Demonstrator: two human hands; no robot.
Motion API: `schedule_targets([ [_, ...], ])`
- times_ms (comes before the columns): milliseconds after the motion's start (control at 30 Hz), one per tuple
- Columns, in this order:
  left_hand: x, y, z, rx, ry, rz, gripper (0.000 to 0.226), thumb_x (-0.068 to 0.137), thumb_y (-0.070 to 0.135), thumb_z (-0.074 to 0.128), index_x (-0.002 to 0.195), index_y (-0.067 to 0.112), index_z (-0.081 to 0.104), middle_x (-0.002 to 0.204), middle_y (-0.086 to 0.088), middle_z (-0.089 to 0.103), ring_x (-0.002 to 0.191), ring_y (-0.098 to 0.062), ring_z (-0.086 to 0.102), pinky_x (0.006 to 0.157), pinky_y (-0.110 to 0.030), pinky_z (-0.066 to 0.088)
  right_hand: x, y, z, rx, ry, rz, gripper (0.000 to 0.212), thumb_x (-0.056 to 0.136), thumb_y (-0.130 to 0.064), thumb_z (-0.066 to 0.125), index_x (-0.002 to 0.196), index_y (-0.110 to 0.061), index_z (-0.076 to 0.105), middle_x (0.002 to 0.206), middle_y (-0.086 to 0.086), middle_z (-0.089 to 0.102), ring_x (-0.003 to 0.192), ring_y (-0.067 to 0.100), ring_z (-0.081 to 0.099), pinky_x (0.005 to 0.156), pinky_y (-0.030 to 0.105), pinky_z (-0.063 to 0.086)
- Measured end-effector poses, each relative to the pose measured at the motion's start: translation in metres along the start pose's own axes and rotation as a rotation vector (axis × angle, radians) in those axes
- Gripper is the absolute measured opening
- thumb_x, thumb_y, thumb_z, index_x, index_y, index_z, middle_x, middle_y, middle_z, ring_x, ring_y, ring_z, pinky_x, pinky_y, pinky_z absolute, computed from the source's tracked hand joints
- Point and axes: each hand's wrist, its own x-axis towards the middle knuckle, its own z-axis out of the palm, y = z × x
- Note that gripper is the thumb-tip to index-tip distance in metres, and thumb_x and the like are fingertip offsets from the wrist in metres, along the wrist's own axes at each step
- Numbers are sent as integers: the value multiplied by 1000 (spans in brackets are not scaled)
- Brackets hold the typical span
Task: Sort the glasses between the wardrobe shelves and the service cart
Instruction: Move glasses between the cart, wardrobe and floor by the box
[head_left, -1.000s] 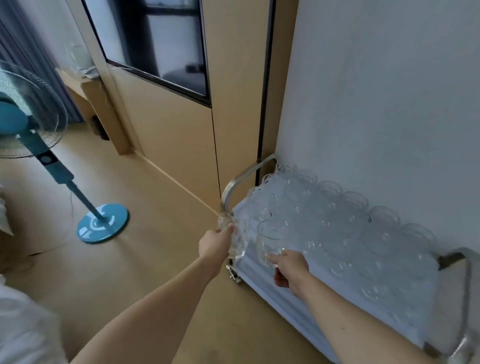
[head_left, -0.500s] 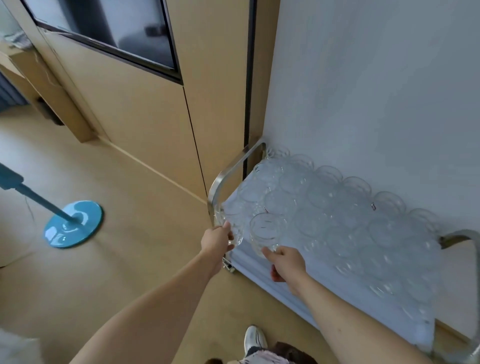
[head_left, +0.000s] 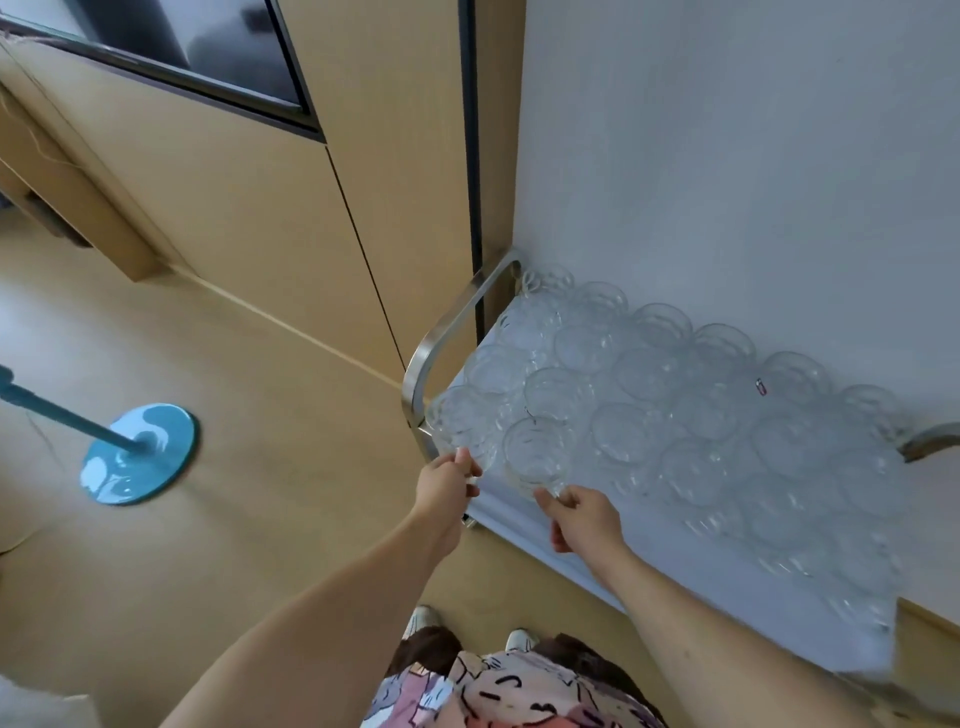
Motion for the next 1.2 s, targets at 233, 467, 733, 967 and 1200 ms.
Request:
schedule_targets([
  [233, 17, -2, -1, -30, -83, -44, 30, 108, 25, 47, 96, 4, 65, 95, -5, 62, 71, -18, 59, 80, -35, 47, 5, 11, 9, 42, 52, 31, 47, 88, -38, 78, 65, -14, 46, 56, 7, 63, 54, 20, 61, 72, 49, 62],
  [467, 18, -5, 8, -74, -192, -105, 24, 105, 17, 53, 109, -3, 66, 112, -10, 66, 91, -24, 68, 94, -37, 57, 12, 13, 18, 29, 95, 66, 46, 86, -37, 80, 63, -15, 47, 56, 7, 65, 55, 20, 62, 75, 53, 60],
  [733, 32, -11, 10, 87, -122, -126, 24, 98, 24, 65, 100, 2, 74, 83, -5, 65, 74, -19, 56, 102, -43, 52, 18, 13, 18, -93, 131, 46, 38, 84, -50, 78, 100, -25, 55, 76, 5, 65, 63, 19, 61, 65, 42, 56],
  [967, 38, -12, 9, 51, -77, -112, 18, 84, 23, 83, 86, 6, 78, 79, -4, 75, 72, -16, 73, 82, -31, 61, 15, 9, 21, -308, 132, -64, 59, 90, -55, 68, 132, -17, 49, 71, -10, 60, 63, 2, 55, 54, 20, 33],
  [1200, 33, -8, 5, -74, 27, -143, 50, 62, 16, 97, 95, 0, 63, 95, -13, 76, 76, -20, 77, 70, -26, 60, 17, -2, 30, -267, 165, -148, 97, 80, -43, 83, 155, -15, 27, 150, 5, 47, 136, 23, 49, 107, 43, 47],
])
